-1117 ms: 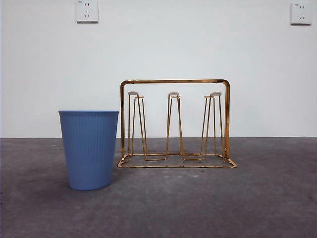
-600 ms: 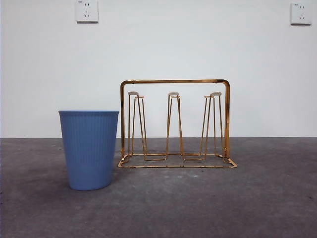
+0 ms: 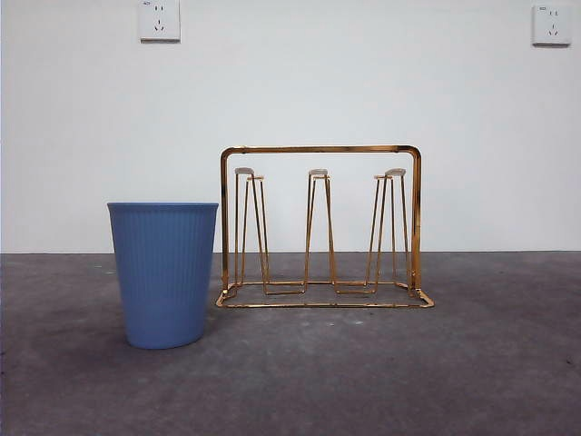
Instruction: Pick up cup 1,put cup 1 in the cup rack,pick up cup 2,put cup 2 in the cup rack
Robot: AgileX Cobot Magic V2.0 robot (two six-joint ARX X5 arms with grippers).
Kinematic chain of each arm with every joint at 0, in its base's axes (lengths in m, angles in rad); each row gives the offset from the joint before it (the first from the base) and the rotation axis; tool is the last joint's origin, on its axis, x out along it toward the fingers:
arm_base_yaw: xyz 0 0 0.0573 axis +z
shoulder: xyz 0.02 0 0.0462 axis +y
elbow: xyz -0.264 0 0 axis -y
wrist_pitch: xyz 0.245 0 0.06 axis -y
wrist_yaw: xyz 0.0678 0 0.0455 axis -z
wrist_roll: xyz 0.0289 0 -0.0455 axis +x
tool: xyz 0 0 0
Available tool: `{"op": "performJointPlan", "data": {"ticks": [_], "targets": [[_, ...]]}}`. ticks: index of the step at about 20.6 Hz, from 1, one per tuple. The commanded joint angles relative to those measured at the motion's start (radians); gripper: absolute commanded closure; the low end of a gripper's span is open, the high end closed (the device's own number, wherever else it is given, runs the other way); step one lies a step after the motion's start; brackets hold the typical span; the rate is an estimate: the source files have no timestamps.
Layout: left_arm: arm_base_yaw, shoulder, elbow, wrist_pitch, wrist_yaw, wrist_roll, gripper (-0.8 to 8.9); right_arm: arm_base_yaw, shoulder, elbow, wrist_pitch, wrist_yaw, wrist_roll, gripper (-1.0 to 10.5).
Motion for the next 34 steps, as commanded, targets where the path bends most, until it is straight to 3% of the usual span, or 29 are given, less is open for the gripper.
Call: {"op": "performJointPlan", "data": {"ticks": [1,5,7,9,10,13,14,16,20,34], "targets": [[0.005,0.000,0.003,-0.008,0.007,0.049,8.20,0.000,-0.034,-0.003,-0.105,0.027,0.002,7.8],[0.019,0.000,0.003,-0.058,0.007,0.133,8.19,0.000,-0.095,-0.003,-0.343,0.121,0.002,7.9],[0.021,0.000,0.020,-0.155,0.002,0.224,8.19,0.000,-0.121,-0.003,-0.461,0.149,0.003,7.9],[0.016,0.000,0.074,-0.341,-0.050,0.380,8.20,0.000,-0.142,-0.003,-0.540,0.151,0.011,7.9],[0.003,0.000,0.121,-0.472,-0.101,0.497,8.19,0.000,-0.155,-0.003,-0.566,0.151,0.013,7.9],[-0.059,0.000,0.252,-0.761,-0.325,0.838,8.20,0.000,-0.196,-0.003,-0.570,0.151,0.028,7.9],[-0.080,0.001,0.278,-0.795,-0.397,0.933,8.20,0.000,-0.205,-0.003,-0.569,0.151,0.029,7.9],[-0.104,0.004,0.294,-0.795,-0.466,1.023,8.20,0.000,-0.212,-0.003,-0.569,0.151,0.031,7.9],[-0.135,0.037,0.297,-0.770,-0.548,1.101,8.20,0.000,-0.229,-0.003,-0.569,0.151,0.031,7.9],[-0.146,0.259,0.304,-0.642,-0.668,1.130,8.20,0.000,-0.251,-0.003,-0.570,0.151,0.031,7.9]]}}
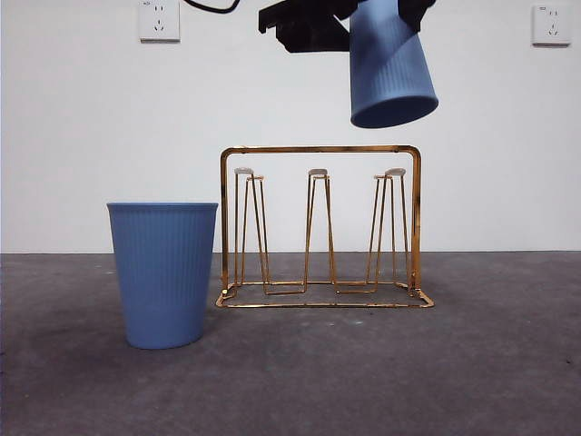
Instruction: Pick up cup 1,put cup 1 in the cup rack,pick up cup 2,put cup 2 in the cup rack
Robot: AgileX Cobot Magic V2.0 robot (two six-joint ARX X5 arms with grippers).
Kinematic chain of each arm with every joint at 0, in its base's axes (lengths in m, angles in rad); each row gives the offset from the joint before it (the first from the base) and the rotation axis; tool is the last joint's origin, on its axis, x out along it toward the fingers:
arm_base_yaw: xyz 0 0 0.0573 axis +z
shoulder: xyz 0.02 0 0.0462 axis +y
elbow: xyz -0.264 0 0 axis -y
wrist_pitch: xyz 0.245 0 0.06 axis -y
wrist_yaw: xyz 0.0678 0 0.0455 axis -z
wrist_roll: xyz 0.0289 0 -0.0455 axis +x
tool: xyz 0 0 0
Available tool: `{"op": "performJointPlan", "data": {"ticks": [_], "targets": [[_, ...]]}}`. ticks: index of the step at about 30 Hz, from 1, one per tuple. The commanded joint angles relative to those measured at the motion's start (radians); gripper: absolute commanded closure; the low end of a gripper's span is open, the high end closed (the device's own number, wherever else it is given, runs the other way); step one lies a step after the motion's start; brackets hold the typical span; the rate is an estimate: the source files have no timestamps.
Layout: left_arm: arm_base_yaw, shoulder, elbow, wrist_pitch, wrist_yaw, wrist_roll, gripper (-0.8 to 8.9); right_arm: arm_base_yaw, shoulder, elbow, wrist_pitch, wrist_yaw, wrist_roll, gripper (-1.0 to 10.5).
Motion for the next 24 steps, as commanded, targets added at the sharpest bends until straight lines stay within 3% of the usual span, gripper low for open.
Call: {"op": "performJointPlan", "data": {"ticks": [1,24], "targets": [[-0.002,0.033,0.004,0.034,-0.019,0.035,8.20,0.000,-0.004,-0.003,-0.021,0.001,0.010,7.9],[0.031,0.148,0.011,0.117,-0.040,0.086,8.20,0.000,-0.004,-0.003,-0.022,-0.003,-0.012,7.9]]}}
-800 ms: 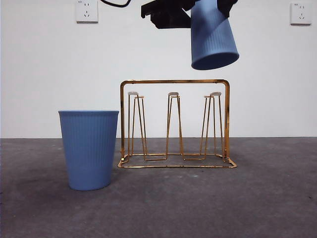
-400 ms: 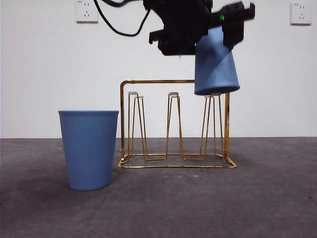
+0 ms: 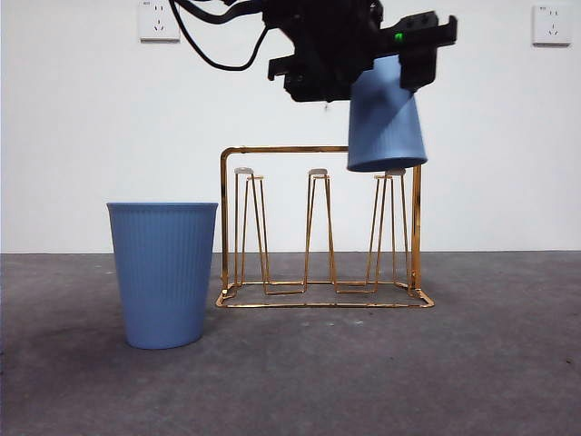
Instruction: Pick up cup 1,put cup 1 in the cup rack,pick up cup 2,put cup 2 in the cup rack
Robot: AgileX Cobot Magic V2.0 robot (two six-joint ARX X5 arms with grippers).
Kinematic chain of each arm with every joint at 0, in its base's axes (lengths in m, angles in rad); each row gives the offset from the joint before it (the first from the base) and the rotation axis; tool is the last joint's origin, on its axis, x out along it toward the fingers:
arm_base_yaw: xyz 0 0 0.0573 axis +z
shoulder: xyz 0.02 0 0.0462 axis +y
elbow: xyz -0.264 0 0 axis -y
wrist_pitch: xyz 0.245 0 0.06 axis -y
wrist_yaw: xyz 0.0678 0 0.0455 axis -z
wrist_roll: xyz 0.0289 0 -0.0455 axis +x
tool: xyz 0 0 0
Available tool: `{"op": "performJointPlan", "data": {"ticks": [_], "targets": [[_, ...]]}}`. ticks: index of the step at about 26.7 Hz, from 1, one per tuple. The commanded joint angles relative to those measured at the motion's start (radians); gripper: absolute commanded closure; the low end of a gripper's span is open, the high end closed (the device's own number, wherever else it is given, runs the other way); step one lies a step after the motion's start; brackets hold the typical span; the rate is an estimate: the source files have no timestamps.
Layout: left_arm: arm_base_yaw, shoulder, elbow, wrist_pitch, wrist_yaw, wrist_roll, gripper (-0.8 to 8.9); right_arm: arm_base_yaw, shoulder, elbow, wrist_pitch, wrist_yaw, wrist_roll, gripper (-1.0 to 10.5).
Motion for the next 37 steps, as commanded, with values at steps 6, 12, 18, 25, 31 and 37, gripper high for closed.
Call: {"op": "performJointPlan", "data": {"ticks": [6,12,18,25,31,37], "targets": [[0.009,0.046,0.005,0.030,0.040,0.010,8.20,0.000,-0.001,-0.003,-0.022,-0.002,-0.012,7.9],[0.008,0.082,0.007,0.028,0.046,-0.024,8.20,0.000,-0.001,-0.003,-0.016,-0.002,-0.013,7.9],[0.000,0.108,0.007,0.012,0.052,-0.037,8.20,0.000,-0.001,-0.003,0.005,-0.002,-0.017,7.9],[-0.008,0.155,0.007,-0.022,0.052,-0.085,8.20,0.000,-0.001,-0.004,0.018,-0.002,-0.020,7.9],[-0.016,0.169,0.007,-0.050,0.051,-0.095,8.20,0.000,-0.001,-0.005,0.022,-0.002,-0.024,7.9],[-0.016,0.182,0.007,-0.086,0.051,-0.132,8.20,0.000,-0.001,-0.005,0.022,-0.002,-0.033,7.9]]}}
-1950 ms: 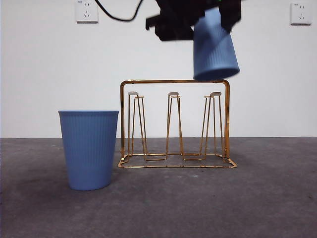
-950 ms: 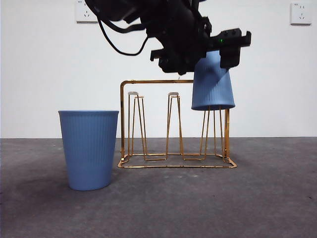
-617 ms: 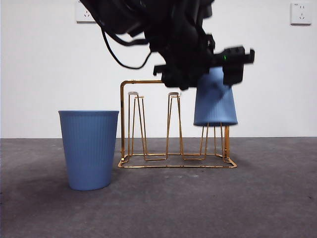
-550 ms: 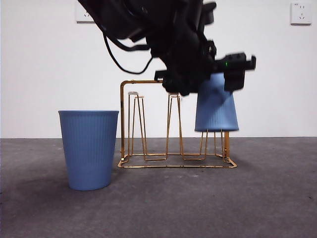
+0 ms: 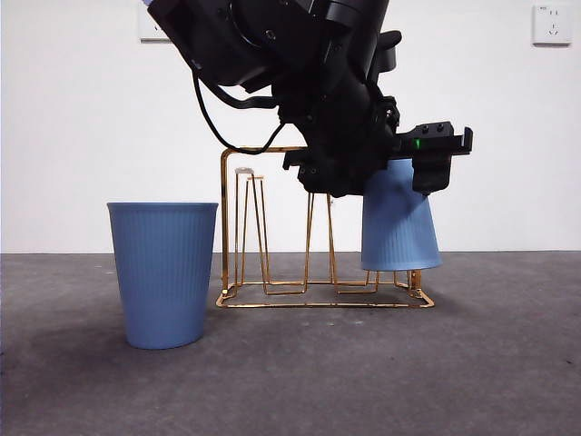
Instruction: Pick up cup 1,put cup 1 in the cup rack,pick up cup 2,put cup 2 in the cup rack
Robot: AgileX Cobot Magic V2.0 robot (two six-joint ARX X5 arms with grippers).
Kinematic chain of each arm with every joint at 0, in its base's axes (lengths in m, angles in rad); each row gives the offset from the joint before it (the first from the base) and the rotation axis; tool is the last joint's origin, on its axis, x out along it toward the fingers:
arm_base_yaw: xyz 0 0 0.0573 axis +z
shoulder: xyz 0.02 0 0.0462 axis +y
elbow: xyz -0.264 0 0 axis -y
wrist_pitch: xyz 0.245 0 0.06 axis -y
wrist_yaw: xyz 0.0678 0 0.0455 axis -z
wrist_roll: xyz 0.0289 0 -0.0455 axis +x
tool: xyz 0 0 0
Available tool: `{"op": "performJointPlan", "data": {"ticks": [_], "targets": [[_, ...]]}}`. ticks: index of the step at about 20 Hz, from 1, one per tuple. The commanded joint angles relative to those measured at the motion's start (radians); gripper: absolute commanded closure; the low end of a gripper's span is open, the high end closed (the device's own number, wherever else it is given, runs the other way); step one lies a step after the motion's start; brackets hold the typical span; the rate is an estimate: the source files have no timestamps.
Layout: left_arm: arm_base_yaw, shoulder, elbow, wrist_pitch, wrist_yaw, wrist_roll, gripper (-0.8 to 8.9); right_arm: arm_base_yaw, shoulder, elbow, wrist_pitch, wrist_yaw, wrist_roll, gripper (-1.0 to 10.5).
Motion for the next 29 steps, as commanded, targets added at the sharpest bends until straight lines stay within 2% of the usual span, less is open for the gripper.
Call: {"op": "performJointPlan", "data": {"ticks": [1,4,9,11,14,16,22,29], "targets": [[-0.006,0.026,0.005,-0.014,0.002,-0.053,8.20,0.000,-0.001,-0.005,0.021,-0.002,-0.010,7.9],[-0.006,0.036,0.005,-0.050,0.002,-0.097,8.18,0.000,-0.001,-0.005,0.021,-0.002,-0.010,7.9],[-0.006,0.043,0.005,-0.097,0.028,-0.116,8.03,0.000,-0.001,-0.005,0.021,-0.002,-0.011,7.9],[-0.006,0.043,0.005,-0.100,0.027,-0.118,7.22,0.000,-0.001,-0.005,0.021,-0.002,-0.011,7.9],[-0.006,0.043,0.005,-0.100,0.029,-0.122,5.02,0.000,-0.001,-0.005,0.021,-0.002,-0.011,7.9],[-0.006,0.043,0.005,-0.101,0.030,-0.135,4.23,0.000,-0.001,-0.005,0.021,-0.002,-0.011,7.9],[-0.006,0.043,0.005,-0.117,0.107,-0.149,4.16,0.000,-0.001,-0.005,0.021,-0.002,-0.011,7.9],[-0.006,0.043,0.007,-0.180,0.108,-0.174,4.09,0.000,-0.001,-0.005,0.022,-0.002,-0.014,7.9]]}}
